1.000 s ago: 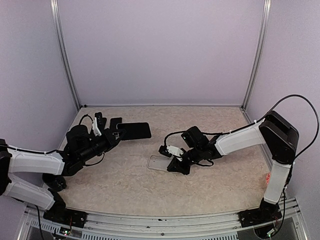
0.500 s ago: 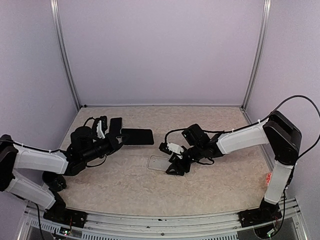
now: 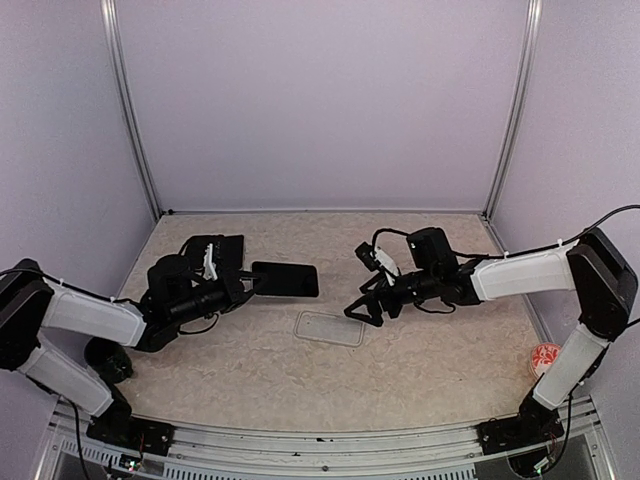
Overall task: Put the phone into the phone case
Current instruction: Pass from the left arm to the right
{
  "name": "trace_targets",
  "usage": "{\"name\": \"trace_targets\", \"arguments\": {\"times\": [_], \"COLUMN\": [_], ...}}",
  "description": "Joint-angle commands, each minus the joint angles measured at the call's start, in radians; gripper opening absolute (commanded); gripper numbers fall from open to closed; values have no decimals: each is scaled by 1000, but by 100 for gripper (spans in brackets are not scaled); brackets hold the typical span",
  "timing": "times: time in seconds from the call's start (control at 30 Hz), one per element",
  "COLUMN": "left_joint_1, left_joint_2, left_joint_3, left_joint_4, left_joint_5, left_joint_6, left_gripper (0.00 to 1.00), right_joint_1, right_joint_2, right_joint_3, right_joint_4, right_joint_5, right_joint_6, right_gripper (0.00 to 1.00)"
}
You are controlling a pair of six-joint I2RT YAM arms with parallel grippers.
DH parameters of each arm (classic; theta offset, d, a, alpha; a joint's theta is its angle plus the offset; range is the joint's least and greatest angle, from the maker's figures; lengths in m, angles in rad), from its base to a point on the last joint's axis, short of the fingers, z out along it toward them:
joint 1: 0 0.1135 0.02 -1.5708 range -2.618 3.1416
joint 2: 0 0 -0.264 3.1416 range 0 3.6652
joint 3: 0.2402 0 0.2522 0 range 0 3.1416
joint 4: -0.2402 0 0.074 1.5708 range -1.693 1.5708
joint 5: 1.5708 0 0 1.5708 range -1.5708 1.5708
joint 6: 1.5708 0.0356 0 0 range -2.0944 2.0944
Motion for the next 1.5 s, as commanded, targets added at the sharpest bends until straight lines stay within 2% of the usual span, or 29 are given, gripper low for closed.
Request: {"name": "trace_targets", "arguments": {"times": [0.0, 0.2, 0.73, 1.1, 1.47], "left_joint_1": [-5, -43, -150, -178, -189], "left_joint_2": [14, 71, 270, 350, 384], "left_joint_3": [46, 72, 193, 224, 241], "left_joint_4": [166, 257, 434, 497, 513], "left_joint_5": [67, 118, 220, 205, 178], "left_joint_6": [-4, 6, -39, -85, -87], "left_gripper": [2, 2, 2, 2, 3], "right_joint_1": [-51, -71, -71, -67, -36], "right_joint_2": [-26, -33, -55, -37, -37], "right_joint_3": [-57, -111, -159, -218, -222], "right_joint_4": [161, 341, 516, 729, 776], "right_joint_5": [-193, -306, -353, -415, -426], "right_joint_6": [188, 342, 537, 673, 699], "right_gripper": [100, 100, 93, 88, 80]}}
